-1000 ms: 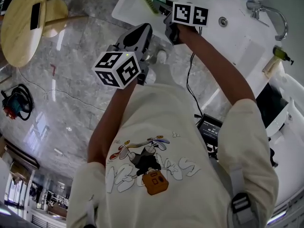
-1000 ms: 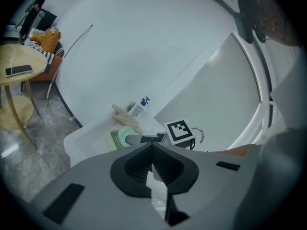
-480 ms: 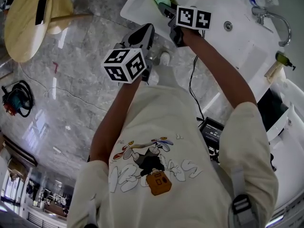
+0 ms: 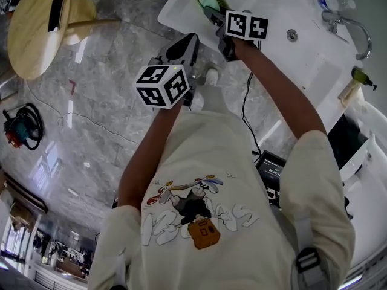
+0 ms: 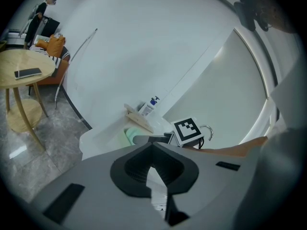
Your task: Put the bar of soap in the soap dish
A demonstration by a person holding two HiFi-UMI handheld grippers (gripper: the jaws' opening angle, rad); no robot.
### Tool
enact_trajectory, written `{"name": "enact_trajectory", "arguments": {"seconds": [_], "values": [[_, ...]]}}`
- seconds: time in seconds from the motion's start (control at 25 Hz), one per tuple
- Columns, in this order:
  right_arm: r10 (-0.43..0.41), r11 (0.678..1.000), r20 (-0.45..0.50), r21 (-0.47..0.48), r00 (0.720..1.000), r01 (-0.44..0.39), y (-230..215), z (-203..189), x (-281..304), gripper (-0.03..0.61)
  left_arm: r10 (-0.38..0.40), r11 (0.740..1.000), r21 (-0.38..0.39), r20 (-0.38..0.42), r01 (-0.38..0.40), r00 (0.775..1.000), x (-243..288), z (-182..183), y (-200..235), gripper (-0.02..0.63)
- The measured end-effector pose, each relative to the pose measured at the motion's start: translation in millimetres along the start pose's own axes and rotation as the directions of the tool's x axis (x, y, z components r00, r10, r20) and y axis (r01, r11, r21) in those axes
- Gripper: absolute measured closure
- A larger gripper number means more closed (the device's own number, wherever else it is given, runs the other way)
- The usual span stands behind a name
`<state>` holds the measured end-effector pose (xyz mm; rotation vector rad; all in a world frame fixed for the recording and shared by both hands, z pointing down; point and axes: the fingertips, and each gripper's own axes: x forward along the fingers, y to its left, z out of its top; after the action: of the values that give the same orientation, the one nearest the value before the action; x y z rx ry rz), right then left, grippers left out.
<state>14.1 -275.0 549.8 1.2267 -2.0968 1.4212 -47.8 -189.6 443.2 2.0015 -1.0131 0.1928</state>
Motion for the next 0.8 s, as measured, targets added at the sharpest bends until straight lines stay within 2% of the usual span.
{"name": "enact_trajectory", "arguments": {"seconds": [0.52, 0.8], "values": [[-0.054, 0.994, 0.036, -0.089, 0.998, 0.057, 0.1, 8.9, -3.4, 0.439, 0.012, 1.000, -0.011, 0.014, -0.012, 1.000, -9.4, -2.6, 2.0, 0.606], [-0.095, 0.992, 0.045, -0.082, 0.994, 0.098, -14.3, 8.3, -10.7, 0.439, 0.007, 1.000, -0.013, 0.020, -0.006, 1.000, -9.4, -8.5, -3.3, 0.606]]}}
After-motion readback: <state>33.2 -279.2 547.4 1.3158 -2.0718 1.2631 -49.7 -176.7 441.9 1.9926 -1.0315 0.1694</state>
